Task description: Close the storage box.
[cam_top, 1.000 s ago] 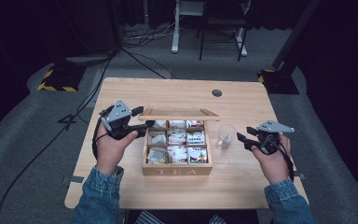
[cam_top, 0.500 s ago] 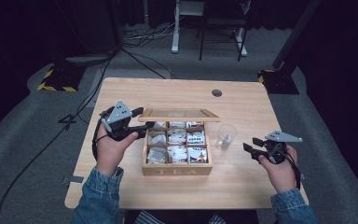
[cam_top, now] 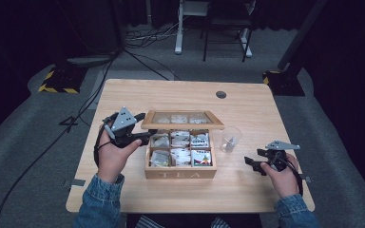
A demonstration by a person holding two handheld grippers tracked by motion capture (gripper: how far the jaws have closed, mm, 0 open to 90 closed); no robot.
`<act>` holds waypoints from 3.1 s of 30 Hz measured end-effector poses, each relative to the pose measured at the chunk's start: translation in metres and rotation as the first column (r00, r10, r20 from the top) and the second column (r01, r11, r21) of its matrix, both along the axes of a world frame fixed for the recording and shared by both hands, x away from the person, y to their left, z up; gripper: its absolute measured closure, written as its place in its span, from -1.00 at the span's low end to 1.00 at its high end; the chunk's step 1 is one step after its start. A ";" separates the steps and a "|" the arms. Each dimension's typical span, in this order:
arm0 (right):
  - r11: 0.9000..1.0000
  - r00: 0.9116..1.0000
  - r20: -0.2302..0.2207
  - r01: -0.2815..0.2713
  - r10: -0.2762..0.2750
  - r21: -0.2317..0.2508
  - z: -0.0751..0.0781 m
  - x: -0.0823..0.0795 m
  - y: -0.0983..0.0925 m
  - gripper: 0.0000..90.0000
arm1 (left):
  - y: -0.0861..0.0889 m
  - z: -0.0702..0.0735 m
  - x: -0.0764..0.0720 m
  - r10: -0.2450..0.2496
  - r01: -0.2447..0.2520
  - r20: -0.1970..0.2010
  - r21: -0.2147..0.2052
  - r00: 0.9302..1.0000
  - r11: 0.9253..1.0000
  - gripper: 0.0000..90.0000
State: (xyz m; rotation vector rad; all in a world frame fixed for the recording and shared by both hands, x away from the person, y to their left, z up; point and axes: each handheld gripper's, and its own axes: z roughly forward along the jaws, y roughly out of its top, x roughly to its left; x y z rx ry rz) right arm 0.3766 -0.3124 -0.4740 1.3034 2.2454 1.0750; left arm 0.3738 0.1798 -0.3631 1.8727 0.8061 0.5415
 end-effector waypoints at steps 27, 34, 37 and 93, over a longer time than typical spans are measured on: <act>1.000 0.999 -0.043 0.004 -0.004 -0.013 -0.022 0.000 -0.005 -0.36 | 0.001 -0.011 -0.016 -0.003 0.006 -0.088 0.031 0.996 1.000 -0.22; 1.000 0.999 -0.043 -0.005 0.004 -0.012 -0.022 0.002 -0.006 -0.36 | 0.001 -0.017 -0.021 -0.008 0.015 -0.110 0.058 0.994 0.998 -0.23; 1.000 0.999 -0.047 -0.005 0.005 -0.008 -0.022 0.003 -0.005 -0.36 | 0.001 -0.019 -0.025 -0.009 0.017 -0.120 0.067 0.993 0.998 -0.23; 1.000 0.999 -0.040 -0.015 0.015 -0.012 -0.022 0.011 -0.003 -0.37 | -0.012 -0.057 -0.039 -0.052 0.149 -0.336 0.270 0.940 0.951 -0.26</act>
